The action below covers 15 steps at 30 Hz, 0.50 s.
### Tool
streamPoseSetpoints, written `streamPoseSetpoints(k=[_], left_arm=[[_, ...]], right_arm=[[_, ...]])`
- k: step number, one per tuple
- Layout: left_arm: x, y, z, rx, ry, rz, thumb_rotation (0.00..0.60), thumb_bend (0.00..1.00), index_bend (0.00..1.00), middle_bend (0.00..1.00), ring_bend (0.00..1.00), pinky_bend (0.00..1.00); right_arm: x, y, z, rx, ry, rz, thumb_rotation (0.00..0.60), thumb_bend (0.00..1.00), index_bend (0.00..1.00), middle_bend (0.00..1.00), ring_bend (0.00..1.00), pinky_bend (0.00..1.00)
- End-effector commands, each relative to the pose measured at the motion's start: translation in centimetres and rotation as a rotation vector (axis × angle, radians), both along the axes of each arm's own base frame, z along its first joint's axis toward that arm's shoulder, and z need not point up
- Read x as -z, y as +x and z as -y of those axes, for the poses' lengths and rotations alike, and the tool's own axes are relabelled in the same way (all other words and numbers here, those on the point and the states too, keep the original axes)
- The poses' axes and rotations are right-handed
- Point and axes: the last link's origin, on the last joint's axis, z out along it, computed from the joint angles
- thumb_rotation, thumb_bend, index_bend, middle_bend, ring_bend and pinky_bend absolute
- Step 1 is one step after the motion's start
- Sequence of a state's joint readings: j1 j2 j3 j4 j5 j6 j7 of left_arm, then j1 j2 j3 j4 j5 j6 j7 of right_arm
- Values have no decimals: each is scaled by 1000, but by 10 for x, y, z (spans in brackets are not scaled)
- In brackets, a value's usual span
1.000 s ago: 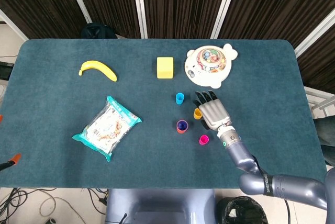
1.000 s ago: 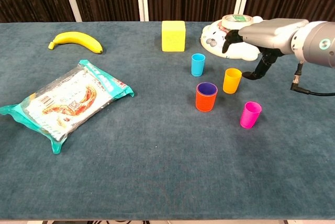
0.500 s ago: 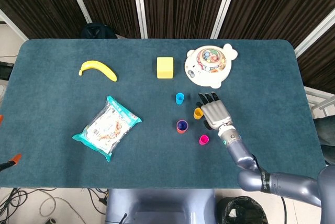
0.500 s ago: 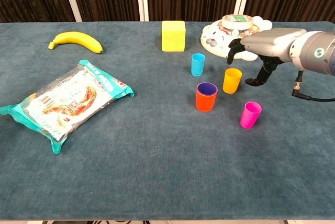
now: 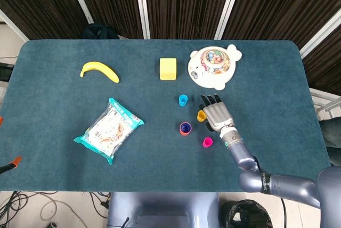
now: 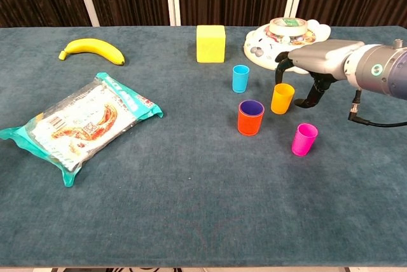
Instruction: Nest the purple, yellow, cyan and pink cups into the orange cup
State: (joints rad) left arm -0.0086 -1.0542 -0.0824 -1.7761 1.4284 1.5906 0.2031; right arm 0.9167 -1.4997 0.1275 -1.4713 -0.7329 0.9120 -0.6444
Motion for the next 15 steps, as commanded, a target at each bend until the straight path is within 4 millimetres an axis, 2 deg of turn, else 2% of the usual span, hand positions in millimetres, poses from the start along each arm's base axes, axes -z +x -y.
streamPoseSetpoints(k=[1, 15], left_arm=[[0, 0, 0, -1, -1, 0, 600, 0, 47, 12, 0, 63], [0, -1, -1, -2, 2, -2, 600, 0, 47, 12, 0, 63]], right_arm=[[1, 2, 1, -4, -1, 3, 600, 463, 307, 0, 58, 52], [13, 6, 5, -10, 4, -3, 600, 463, 354, 0, 59, 52]])
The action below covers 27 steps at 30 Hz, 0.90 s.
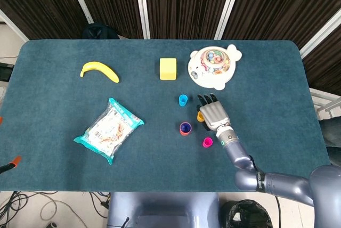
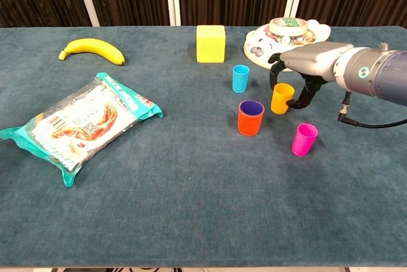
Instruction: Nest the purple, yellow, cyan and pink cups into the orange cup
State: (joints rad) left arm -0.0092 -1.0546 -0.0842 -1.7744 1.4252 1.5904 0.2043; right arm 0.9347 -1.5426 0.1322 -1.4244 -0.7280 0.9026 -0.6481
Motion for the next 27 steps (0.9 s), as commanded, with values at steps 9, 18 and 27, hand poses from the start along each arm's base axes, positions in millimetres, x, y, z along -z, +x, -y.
streamPoseSetpoints(k=[9, 18, 27], left_arm=[[1, 0, 0, -1, -6, -2, 600, 0, 47, 12, 0, 63], [2, 0, -1, -1, -10, -3, 600, 0, 48, 12, 0, 63], [3, 0, -1, 0, -13, -4, 600, 0, 48, 12, 0, 63]], right_arm=[[4, 4, 5, -4, -11, 1, 600, 463, 374, 0, 58, 52], [7, 2, 7, 6, -4, -8, 600, 463, 382, 0, 59, 52], [6, 4, 9, 5, -8, -4, 600, 463, 433, 0, 61, 52]])
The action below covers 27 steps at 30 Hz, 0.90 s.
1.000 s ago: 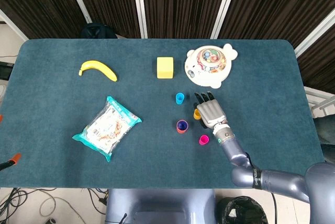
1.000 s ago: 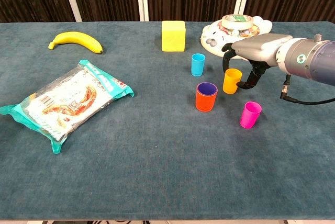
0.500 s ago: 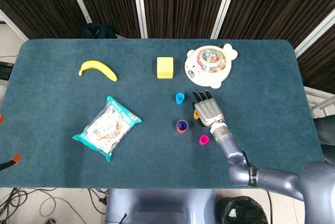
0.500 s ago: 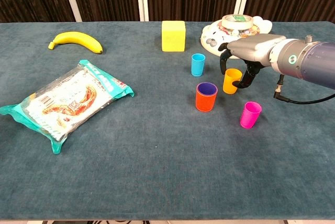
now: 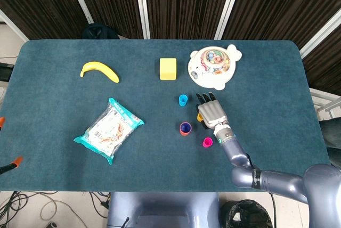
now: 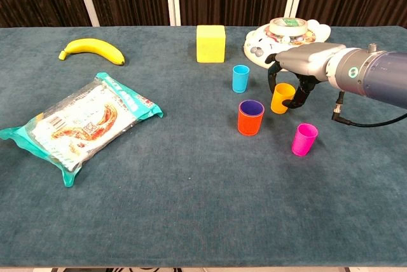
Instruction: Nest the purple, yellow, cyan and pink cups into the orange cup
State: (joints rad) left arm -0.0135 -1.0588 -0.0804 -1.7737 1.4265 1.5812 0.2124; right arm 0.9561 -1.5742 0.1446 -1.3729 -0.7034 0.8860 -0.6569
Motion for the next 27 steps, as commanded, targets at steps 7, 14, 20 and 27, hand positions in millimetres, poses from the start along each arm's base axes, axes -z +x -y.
streamPoseSetpoints(k=[7, 14, 20, 27], left_arm=[[0, 1, 1, 5, -5, 9, 600, 0, 48, 12, 0, 63], [0, 1, 0, 3, -5, 10, 600, 0, 48, 12, 0, 63], [0, 1, 1, 4, -5, 12, 600, 0, 48, 12, 0, 63], [0, 2, 2, 7, -7, 14, 600, 0, 48, 12, 0, 63]], right_arm=[[-1, 2, 1, -7, -1, 3, 600, 463, 443, 0, 62, 52], [-14, 17, 0, -46, -5, 28, 600, 463, 447, 0, 62, 52], [-34, 38, -11, -101, 14, 50, 600, 463, 447, 0, 62, 52], [-51, 69, -37, -162, 75, 97, 600, 463, 448, 0, 62, 61]])
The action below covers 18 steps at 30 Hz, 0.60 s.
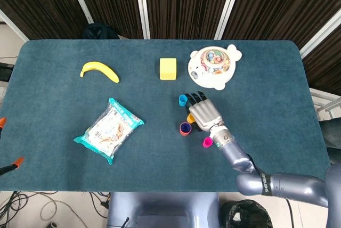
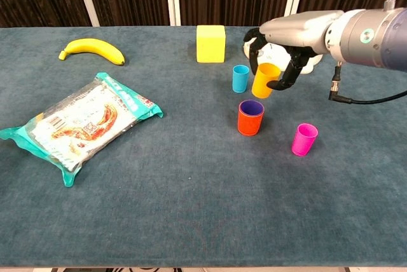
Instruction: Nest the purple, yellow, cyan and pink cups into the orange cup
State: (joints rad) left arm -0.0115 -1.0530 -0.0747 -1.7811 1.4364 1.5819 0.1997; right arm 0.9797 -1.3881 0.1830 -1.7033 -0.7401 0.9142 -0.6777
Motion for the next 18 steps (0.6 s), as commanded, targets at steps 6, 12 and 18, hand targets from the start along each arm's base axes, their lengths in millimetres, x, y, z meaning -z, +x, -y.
streamPoseSetpoints(k=[6, 12, 18], left_arm=[[-1, 1, 1, 4, 1, 4, 600, 0, 48, 12, 0, 63], [-3, 0, 1, 3, 3, 9, 600, 0, 48, 12, 0, 63], [-4, -1, 0, 2, 6, 10, 600, 0, 48, 12, 0, 63]], right_arm=[[-16, 39, -24, -95, 17, 27, 600, 463, 448, 0, 62, 63], [-11, 48, -28, -116, 6, 17, 600, 463, 447, 0, 62, 65], [-7, 41, -24, -102, -21, -12, 600, 463, 447, 0, 62, 65]])
